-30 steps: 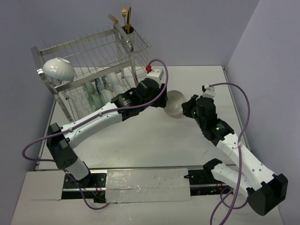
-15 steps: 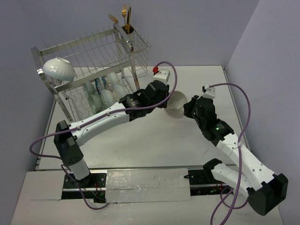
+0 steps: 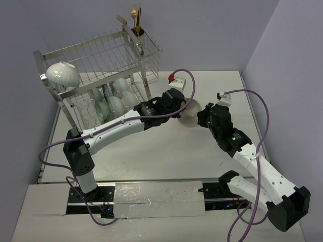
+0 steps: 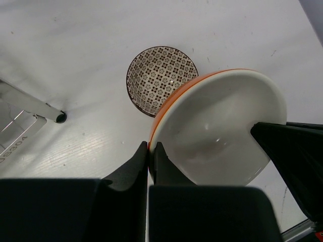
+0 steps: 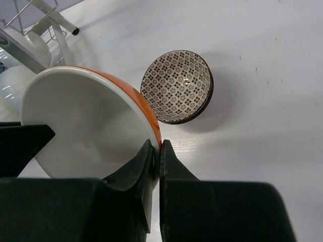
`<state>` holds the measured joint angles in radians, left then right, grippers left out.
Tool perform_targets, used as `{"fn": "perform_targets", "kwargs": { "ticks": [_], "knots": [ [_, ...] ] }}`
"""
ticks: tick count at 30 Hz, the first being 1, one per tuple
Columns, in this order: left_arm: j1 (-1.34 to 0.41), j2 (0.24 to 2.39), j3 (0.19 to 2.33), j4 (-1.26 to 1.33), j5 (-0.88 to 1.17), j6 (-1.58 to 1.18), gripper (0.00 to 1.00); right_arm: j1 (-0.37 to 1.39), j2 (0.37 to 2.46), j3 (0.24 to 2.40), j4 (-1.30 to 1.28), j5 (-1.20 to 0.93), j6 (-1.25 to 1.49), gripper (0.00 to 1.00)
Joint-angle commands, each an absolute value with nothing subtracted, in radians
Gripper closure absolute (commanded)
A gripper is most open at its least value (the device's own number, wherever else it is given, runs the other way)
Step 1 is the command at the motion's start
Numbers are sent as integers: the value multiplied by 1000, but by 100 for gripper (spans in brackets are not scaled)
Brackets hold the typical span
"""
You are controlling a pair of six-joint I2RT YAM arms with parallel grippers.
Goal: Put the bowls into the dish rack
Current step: Pass from the right arm to the left, then place the upside down bowl on the dish rack.
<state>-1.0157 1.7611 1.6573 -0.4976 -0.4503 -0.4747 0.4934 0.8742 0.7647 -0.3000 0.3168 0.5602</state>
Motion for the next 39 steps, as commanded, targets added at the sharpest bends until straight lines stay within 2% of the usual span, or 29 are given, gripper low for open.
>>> {"fn": "perform_targets", "kwargs": {
  "ticks": [1, 4, 5, 6, 8, 11, 15, 17, 18, 21, 23, 25, 30, 39],
  "knots": [
    [-1019, 1756, 1706, -483, -482, -453, 100, 503, 841, 767, -239, 322, 557, 100],
    [-1019, 1732, 1695, -466, -509, -433, 100, 503, 818, 741, -198, 270, 534, 88],
    [-1019, 1717, 1678, -459, -556, -423, 100, 503, 812, 736, -180, 253, 528, 68],
    [-1019, 1701, 1666, -425, -581, -408, 100, 503, 805, 727, -175, 227, 520, 53],
    [-1019, 1643, 1645, -393, -644, -353, 100, 503, 784, 721, -169, 209, 515, 30],
    [-1019, 1576, 1663, -356, -695, -243, 100, 503, 747, 713, -167, 184, 505, 21],
    [-1019, 1494, 1729, -358, -861, -62, 100, 503, 631, 687, -169, 170, 480, 11],
    [-1019, 1433, 1723, -272, -935, 150, 100, 502, 583, 669, -161, 176, 468, 5],
    [-1019, 1411, 1711, -217, -1015, 229, 100, 502, 559, 649, -157, 176, 465, 3],
    [-1009, 1338, 1669, 47, -1098, 733, 100, 502, 454, 602, -137, 187, 453, 0],
    [-977, 1327, 1677, 165, -1109, 895, 100, 502, 427, 580, -120, 192, 439, 0],
    [-945, 1324, 1707, 153, -1082, 1025, 100, 502, 402, 563, -120, 199, 433, 0],
    [-845, 1319, 1749, 95, -1011, 1153, 100, 502, 402, 546, -130, 199, 429, 0],
    [-680, 1273, 1628, -37, -859, 1216, 100, 502, 391, 522, -123, 181, 425, 0]
  ]
}}
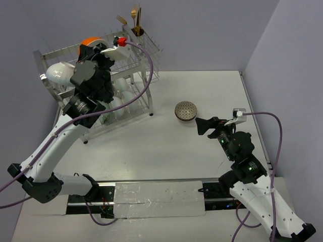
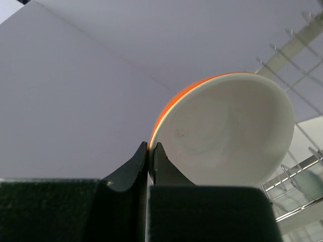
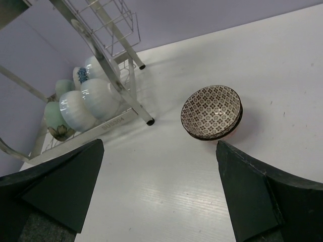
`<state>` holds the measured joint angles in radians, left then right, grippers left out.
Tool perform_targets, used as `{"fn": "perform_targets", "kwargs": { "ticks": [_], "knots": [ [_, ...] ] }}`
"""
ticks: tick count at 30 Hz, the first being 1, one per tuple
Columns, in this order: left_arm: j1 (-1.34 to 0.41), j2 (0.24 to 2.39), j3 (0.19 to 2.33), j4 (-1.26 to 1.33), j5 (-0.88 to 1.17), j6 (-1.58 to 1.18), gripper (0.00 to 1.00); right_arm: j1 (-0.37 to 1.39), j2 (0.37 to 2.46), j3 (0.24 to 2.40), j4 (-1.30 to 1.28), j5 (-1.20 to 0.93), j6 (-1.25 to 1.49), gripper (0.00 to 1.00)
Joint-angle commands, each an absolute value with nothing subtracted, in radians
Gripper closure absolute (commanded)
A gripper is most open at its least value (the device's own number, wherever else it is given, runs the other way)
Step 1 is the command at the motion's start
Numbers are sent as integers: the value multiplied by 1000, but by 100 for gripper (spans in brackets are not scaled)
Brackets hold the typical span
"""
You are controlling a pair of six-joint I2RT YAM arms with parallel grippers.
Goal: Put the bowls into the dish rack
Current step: Place the upside down bowl on the dish rack.
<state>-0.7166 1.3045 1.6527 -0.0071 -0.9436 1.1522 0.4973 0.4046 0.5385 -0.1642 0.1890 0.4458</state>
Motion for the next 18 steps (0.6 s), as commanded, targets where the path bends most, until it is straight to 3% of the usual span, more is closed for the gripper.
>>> {"fn": "perform_targets", "kwargs": {
  "ticks": [1, 18],
  "knots": [
    [-667, 1269, 1585, -9, -854, 1235, 100, 502, 391, 520, -118, 178, 423, 0],
    [-534, 1233, 1491, 45, -673, 1345, 100, 502, 393, 508, -112, 175, 417, 0]
  ]
}}
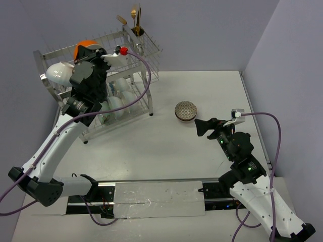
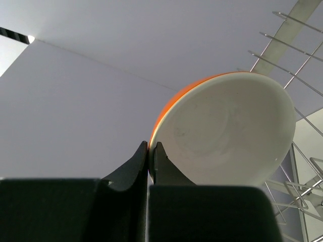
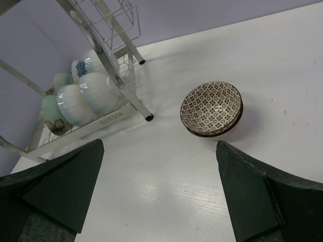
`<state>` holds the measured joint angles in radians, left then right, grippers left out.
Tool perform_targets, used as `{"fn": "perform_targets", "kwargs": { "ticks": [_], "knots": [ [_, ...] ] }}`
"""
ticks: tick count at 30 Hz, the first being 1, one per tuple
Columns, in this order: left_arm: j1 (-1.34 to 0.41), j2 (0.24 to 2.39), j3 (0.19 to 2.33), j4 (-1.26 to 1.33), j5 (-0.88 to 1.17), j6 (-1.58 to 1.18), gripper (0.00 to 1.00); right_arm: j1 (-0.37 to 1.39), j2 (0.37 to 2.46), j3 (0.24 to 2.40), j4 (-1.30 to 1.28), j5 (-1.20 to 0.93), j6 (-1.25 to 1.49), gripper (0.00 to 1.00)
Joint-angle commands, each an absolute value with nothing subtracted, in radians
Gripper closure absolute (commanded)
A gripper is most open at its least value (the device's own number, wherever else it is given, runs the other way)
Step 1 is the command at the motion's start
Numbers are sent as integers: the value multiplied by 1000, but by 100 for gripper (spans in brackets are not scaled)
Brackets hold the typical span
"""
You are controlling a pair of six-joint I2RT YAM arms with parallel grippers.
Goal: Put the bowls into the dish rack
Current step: Place the upside down bowl on the dish rack.
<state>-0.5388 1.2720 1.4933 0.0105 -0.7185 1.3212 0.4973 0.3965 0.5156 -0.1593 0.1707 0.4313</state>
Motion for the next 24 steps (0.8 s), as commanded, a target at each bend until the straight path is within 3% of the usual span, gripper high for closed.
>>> {"fn": "perform_targets", "kwargs": {
  "ticks": [1, 20, 24],
  "knots": [
    [-531, 1227, 1477, 46, -676, 1350, 100, 502, 394, 508, -110, 175, 417, 0],
    [-462, 1149, 1266, 75, -673, 1309, 100, 502, 403, 492, -95, 170, 422, 0],
    [-468, 1118, 1224, 83, -681, 1308, 96, 502, 413, 492, -92, 170, 423, 0]
  ]
}}
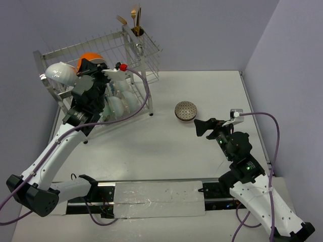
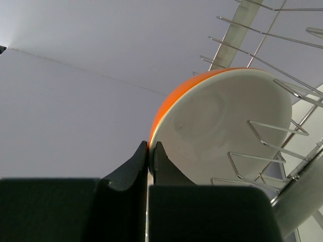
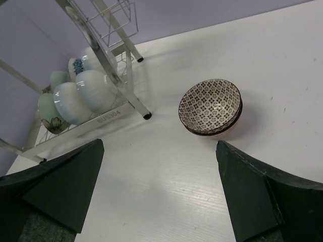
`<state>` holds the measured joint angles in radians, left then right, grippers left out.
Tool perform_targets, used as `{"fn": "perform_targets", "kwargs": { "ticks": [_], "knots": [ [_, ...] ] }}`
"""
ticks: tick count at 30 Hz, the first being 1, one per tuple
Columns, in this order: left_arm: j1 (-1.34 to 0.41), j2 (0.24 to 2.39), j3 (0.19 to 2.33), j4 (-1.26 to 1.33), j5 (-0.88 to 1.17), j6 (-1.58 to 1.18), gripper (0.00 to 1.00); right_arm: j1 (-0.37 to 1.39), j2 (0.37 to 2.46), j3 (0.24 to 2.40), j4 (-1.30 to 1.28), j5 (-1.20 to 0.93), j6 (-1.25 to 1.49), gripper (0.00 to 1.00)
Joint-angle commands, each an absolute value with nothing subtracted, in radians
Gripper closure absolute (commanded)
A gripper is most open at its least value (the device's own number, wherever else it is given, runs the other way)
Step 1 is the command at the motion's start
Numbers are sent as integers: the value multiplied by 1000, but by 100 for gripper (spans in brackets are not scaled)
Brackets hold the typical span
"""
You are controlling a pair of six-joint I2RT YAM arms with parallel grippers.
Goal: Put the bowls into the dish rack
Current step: Place the upside down bowl on the dish rack.
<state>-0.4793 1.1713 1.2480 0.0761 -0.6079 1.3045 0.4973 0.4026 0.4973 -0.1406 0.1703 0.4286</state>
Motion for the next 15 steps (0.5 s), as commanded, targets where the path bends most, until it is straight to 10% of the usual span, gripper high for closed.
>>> {"fn": "perform_targets", "kwargs": {
  "ticks": [1, 15],
  "knots": [
    [-469, 1114, 1213, 81, -681, 1305, 96, 502, 414, 492, -91, 170, 422, 0],
    [-531, 1058, 1151, 9, -724, 1221, 80, 502, 426, 489, -83, 173, 425, 0]
  ]
}}
